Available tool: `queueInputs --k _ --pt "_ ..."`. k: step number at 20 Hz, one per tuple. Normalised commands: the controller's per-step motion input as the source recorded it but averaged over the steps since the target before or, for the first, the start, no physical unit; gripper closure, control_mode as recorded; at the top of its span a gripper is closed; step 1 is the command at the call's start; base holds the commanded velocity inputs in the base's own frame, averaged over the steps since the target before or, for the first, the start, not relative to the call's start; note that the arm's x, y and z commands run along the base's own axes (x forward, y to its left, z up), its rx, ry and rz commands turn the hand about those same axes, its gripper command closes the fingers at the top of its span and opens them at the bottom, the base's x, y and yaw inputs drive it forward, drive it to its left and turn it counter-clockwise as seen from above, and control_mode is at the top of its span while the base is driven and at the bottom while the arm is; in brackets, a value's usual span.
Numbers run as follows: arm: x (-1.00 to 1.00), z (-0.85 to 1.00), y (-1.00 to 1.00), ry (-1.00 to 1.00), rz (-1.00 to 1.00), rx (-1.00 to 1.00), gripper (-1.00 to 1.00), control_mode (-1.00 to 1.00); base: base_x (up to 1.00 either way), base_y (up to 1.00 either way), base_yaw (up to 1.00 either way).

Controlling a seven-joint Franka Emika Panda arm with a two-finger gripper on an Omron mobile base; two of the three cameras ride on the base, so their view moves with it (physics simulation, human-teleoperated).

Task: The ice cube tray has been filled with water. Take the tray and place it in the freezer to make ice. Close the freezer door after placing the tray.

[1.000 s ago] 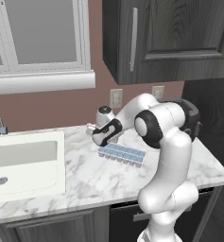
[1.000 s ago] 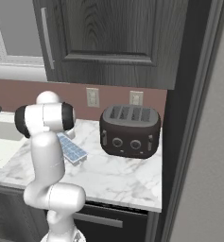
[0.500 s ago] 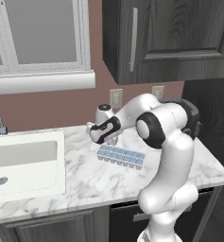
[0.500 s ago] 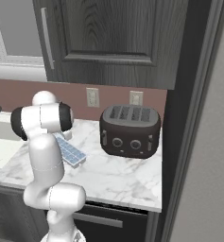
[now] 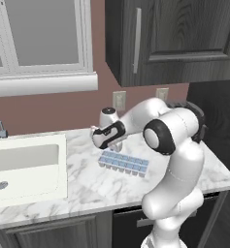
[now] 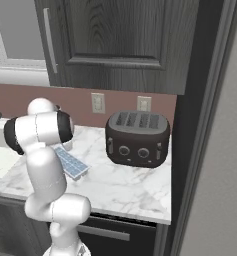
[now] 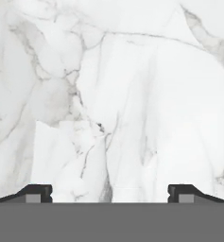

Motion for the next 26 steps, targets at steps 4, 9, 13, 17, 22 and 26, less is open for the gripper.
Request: queueInputs --k 4,9,13,17,22,26 --pt "-0.48 0.0 0.0 -0.02 0.0 0.0 -1.0 -1.0 0.0 0.0 0.0" --pt "-0.52 0.03 0.0 -0.01 0.0 0.0 -1.0 -1.0 0.0 0.0 0.0" --pt "-0.39 0.14 0.0 0.0 0.0 0.0 -1.0 -1.0 0.0 0.0 0.0" --pt "-0.22 0.23 0.0 0.0 0.0 0.0 -1.0 -1.0 0.0 0.0 0.0" --pt "-0.32 0.26 0.0 0.0 0.0 0.0 -1.0 -1.0 0.0 0.0 0.0" --pt "-0.34 0.25 0.0 0.0 0.0 0.0 -1.0 -1.0 0.0 0.0 0.0"
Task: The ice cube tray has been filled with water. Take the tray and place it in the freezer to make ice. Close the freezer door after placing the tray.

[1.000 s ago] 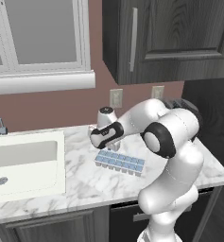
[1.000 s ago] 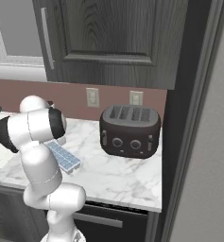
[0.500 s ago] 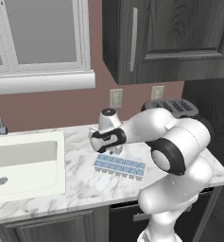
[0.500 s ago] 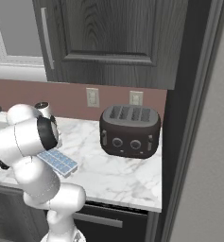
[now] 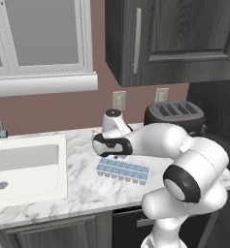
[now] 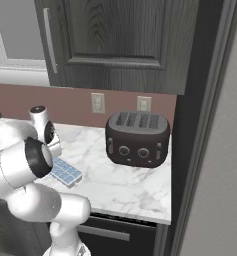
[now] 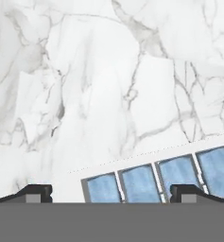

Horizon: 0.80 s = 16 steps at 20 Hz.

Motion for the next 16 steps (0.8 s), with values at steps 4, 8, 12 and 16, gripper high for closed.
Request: queueInputs --k 4,8,12,16 --pt "-0.14 0.42 0.0 0.0 0.04 0.0 -1.0 -1.0 0.0 0.0 0.0" --pt "-0.36 0.37 -0.03 0.0 0.06 0.0 -1.0 -1.0 0.0 0.0 0.0" --pt "-0.76 0.19 -0.34 0.0 0.06 0.0 -1.0 -1.0 0.0 0.0 0.0" --pt "-0.66 0.01 -0.56 0.04 0.14 0.01 -1.0 -1.0 0.0 0.0 0.0"
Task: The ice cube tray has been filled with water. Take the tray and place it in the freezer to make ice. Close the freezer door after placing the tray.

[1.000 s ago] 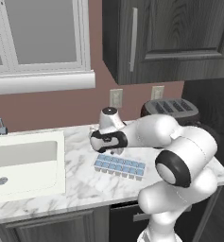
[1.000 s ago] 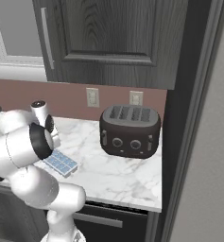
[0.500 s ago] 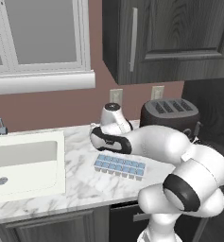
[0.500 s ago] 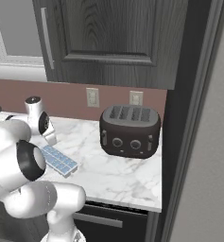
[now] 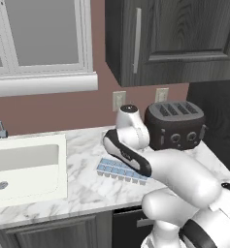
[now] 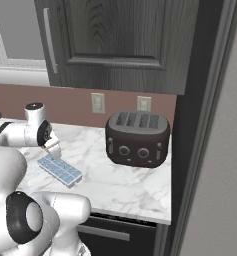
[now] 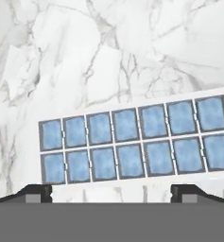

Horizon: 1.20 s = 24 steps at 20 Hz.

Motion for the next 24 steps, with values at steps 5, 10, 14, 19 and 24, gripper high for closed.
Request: queueInputs --k 5,10,14,19,24 --pt "-0.51 0.0 -0.59 0.04 0.22 0.03 -1.0 -1.0 0.0 0.0 0.0" --pt "-0.25 0.0 -0.48 0.0 0.2 0.0 -1.0 -1.0 0.0 0.0 0.0" --pt "0.0 0.0 -0.34 -0.01 0.14 0.0 -1.0 -1.0 0.0 0.0 0.0" --pt "0.03 0.0 -0.26 0.0 0.03 0.03 -1.0 -1.0 0.0 0.0 0.0" --pt "0.03 -0.01 -0.44 0.0 0.0 0.16 -1.0 -1.0 0.0 0.0 0.0"
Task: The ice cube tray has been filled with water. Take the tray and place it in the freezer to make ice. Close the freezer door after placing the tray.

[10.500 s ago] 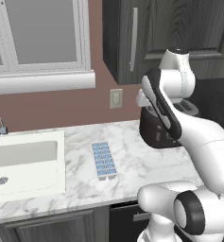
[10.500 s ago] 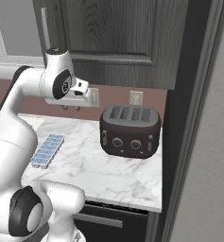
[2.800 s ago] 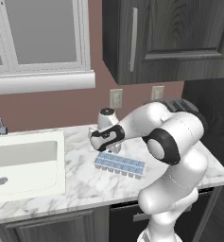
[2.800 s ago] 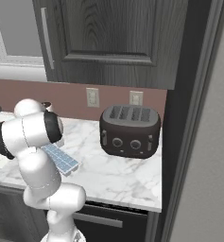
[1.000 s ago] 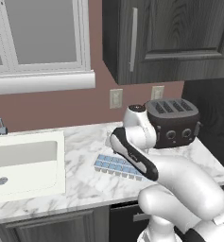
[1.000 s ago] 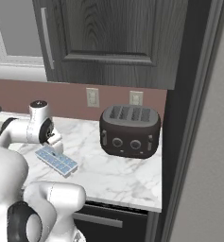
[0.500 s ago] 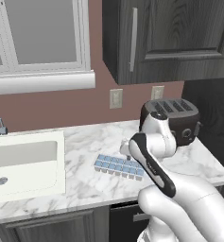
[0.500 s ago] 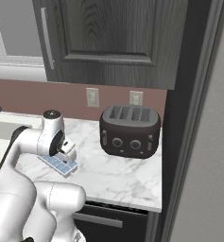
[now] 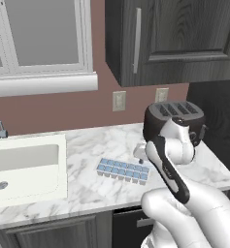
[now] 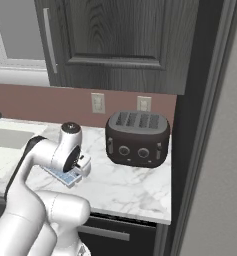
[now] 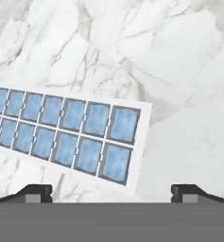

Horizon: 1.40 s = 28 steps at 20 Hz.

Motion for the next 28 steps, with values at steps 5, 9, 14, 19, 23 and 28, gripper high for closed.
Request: queueInputs --k 5,9,14,19,23,28 --pt "0.14 -0.06 -0.33 -0.03 0.0 0.22 -1.0 -1.0 0.0 0.0 0.0" --pt "0.08 -0.14 -0.19 -0.04 0.0 0.22 -1.0 -1.0 0.0 0.0 0.0" --pt "0.11 -0.15 0.0 -0.09 0.0 0.11 -1.0 -1.0 0.0 0.0 0.0" --pt "0.26 0.0 0.11 -0.02 0.0 0.08 -1.0 -1.0 0.0 0.0 0.0" --pt "0.04 -0.01 0.08 0.0 0.0 0.07 -1.0 -1.0 0.0 0.0 0.0" --pt "0.0 -0.13 0.09 0.03 0.0 0.05 -1.0 -1.0 0.0 0.0 0.0"
